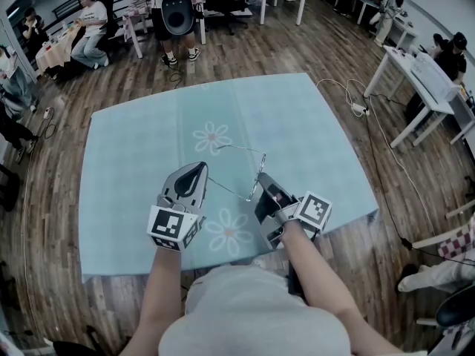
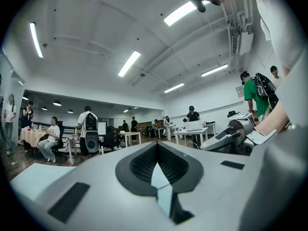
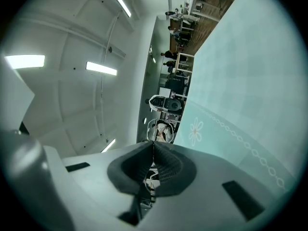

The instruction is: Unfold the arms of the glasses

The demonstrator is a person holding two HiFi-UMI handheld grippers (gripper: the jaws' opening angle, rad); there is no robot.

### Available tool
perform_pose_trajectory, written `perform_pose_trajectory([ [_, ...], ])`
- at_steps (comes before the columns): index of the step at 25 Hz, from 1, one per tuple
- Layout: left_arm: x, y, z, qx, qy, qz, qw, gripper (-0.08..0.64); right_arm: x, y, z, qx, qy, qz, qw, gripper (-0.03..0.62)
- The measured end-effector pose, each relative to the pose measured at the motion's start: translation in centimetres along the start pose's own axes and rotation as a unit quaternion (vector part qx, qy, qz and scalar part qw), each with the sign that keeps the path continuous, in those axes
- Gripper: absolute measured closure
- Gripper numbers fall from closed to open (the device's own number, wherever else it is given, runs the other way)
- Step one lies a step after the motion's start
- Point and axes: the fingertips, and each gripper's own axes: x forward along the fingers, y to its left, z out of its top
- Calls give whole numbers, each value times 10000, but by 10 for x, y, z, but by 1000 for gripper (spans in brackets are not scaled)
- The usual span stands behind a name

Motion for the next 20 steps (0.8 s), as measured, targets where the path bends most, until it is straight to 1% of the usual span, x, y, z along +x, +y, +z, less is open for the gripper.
perform_pose_trajectory([
  [6, 2, -2, -2, -196, -32, 368, 9991, 552, 2, 3, 2, -241, -227, -24, 9994, 581],
  [9, 1, -4, -2, -221, -29, 497, 9985, 552, 3, 6, 3, -340, -328, -16, 9989, 581],
  [14, 0, -8, -5, -245, 19, 658, 9975, 552, 5, -3, 3, -127, -488, -249, 9984, 581],
  [17, -2, -10, -11, -261, 89, 850, 9960, 552, 6, -2, 2, -51, -595, -154, 9981, 581],
  [20, -6, -14, -14, -298, 97, 955, 9949, 552, 6, 1, 1, -34, -696, -65, 9975, 581],
])
